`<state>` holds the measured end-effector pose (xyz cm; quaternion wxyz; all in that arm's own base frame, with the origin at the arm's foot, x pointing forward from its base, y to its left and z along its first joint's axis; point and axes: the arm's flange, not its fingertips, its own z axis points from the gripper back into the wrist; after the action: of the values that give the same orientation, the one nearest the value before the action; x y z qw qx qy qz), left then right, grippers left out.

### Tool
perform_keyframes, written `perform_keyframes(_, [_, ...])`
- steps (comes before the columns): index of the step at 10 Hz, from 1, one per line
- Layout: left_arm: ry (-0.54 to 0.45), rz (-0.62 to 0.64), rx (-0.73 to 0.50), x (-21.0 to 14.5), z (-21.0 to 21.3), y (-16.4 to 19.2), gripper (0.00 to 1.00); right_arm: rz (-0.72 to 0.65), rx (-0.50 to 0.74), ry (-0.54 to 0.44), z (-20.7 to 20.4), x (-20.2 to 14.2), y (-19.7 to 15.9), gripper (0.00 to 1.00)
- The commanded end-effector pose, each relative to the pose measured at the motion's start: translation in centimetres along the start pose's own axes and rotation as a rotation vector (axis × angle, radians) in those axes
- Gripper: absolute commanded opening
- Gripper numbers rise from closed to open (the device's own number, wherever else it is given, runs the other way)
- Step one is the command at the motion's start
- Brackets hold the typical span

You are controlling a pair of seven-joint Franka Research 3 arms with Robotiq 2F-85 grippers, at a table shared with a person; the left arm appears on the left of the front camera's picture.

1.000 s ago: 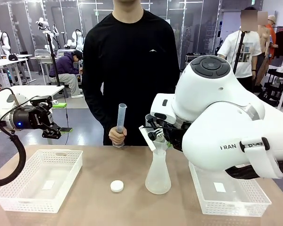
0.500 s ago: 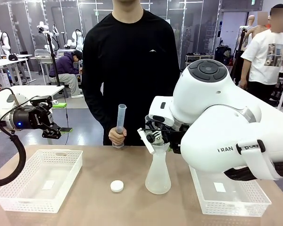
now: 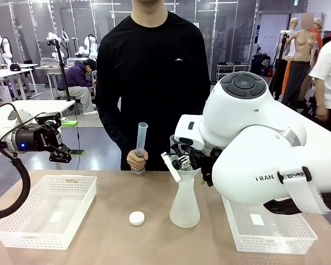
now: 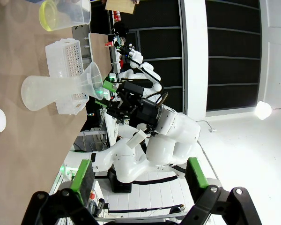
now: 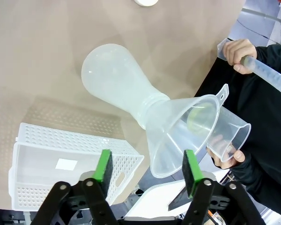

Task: Prepare the solutions needed for the experiment.
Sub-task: Pick up the Plastic Funnel and insert it into the Big flask, then once the solution is in the Big flask , pick up the Plastic Funnel and place it back into the right Organizing basket.

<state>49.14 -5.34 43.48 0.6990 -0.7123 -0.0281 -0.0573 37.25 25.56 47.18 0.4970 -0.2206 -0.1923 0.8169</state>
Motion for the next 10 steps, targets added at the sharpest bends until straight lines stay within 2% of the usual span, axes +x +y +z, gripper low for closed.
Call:
perform_keyframes(1, [-0.001, -0.002, -0.001, -0.01, 0.01, -0.12, 1.00, 0.001, -0.002, -0.001, -0.05, 0.05, -0.07, 0.85])
perform_keyframes(10, [-0.001, -0.002, -0.001, -0.01, 0.01, -0.12, 1.00, 0.001, -0.002, -0.001, -0.05, 0.05, -0.07, 0.85])
